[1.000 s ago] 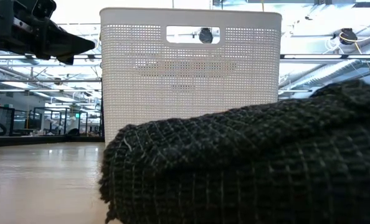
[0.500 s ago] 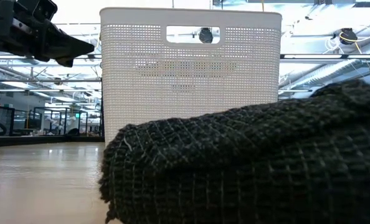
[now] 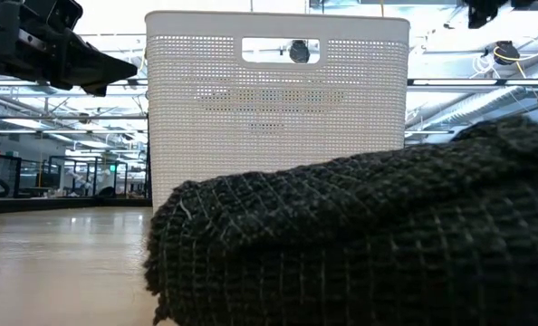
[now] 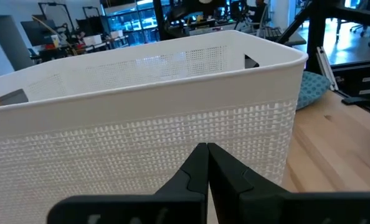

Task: Pick & place medical supplies in basket/bin
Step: Put the red medicine bottle into the white bin

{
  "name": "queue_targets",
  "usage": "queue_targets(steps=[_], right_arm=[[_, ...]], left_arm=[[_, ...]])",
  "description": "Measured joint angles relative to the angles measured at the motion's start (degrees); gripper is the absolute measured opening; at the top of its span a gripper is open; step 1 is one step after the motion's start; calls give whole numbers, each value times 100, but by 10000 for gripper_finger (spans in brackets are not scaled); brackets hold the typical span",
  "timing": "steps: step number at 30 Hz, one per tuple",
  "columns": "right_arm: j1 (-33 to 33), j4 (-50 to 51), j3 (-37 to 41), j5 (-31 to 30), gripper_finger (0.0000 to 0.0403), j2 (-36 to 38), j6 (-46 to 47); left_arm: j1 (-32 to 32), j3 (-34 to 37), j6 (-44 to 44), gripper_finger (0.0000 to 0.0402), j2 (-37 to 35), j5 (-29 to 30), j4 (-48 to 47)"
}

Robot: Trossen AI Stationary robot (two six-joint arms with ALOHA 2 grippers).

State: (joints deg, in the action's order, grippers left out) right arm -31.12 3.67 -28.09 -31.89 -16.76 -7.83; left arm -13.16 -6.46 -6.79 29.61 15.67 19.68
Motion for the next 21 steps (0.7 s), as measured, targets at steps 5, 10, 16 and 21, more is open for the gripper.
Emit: queue_targets(steps=[5,10,16,21], right_arm=[[104,-617,574,239,115,378,47],[298,-1148,1123,355,115,493,131],[625,-1620,1403,363,115,516,342],[937,-2502,1336,560,115,110,421]], left_arm=[[0,0,-5,10,0,93,-4],[-1,0,-3,10,-2,93,-7],[-1,0,17,10,0,93,-7],[-1,0,-105,10,-2,150,2]])
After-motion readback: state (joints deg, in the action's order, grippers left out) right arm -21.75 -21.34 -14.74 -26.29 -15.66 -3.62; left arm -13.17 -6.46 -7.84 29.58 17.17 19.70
